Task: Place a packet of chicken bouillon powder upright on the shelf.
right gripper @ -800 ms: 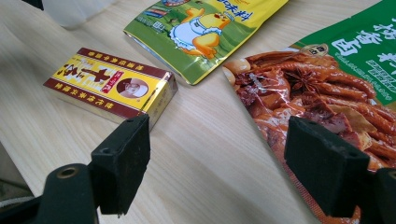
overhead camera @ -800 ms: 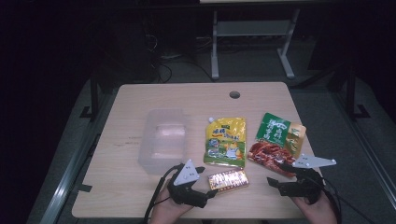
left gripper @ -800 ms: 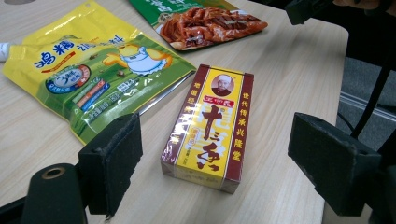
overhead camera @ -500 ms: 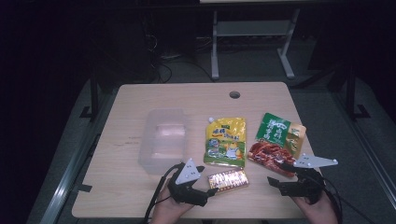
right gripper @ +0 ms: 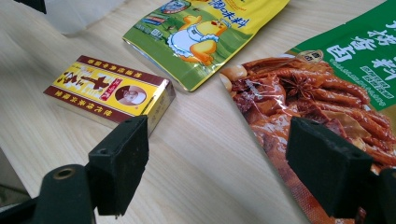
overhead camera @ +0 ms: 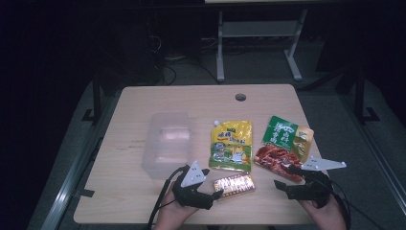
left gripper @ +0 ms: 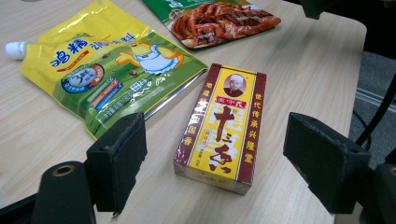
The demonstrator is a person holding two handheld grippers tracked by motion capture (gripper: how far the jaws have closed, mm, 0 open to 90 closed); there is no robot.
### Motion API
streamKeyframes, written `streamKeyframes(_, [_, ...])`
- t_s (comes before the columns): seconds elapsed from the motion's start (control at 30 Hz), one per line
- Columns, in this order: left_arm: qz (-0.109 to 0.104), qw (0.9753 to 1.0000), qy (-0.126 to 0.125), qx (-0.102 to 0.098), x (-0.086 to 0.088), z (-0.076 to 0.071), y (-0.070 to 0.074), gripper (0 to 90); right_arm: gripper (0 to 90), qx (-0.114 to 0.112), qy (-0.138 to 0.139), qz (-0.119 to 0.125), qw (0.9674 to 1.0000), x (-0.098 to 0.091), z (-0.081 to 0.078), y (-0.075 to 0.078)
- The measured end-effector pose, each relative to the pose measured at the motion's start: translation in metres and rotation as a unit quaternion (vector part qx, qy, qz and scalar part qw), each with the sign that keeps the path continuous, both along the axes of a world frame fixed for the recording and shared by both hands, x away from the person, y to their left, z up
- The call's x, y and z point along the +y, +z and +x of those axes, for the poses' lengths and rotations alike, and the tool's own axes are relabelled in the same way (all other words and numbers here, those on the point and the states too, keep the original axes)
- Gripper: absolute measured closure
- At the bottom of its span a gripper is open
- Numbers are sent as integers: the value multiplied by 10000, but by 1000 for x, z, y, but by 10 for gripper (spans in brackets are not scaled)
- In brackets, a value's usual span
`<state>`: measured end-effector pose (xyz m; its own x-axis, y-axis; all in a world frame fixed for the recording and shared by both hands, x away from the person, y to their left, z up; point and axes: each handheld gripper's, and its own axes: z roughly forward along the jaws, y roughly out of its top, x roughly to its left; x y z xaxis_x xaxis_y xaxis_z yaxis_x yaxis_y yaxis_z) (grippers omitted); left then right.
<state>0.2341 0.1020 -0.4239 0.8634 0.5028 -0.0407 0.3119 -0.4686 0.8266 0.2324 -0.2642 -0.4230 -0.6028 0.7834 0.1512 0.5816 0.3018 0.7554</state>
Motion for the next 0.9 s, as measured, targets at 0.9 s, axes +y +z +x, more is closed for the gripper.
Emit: streamKeyframes(0.9, [37, 9999, 142, -48, -16, 31, 18, 418, 175, 122, 101, 33, 9999, 22, 48, 33])
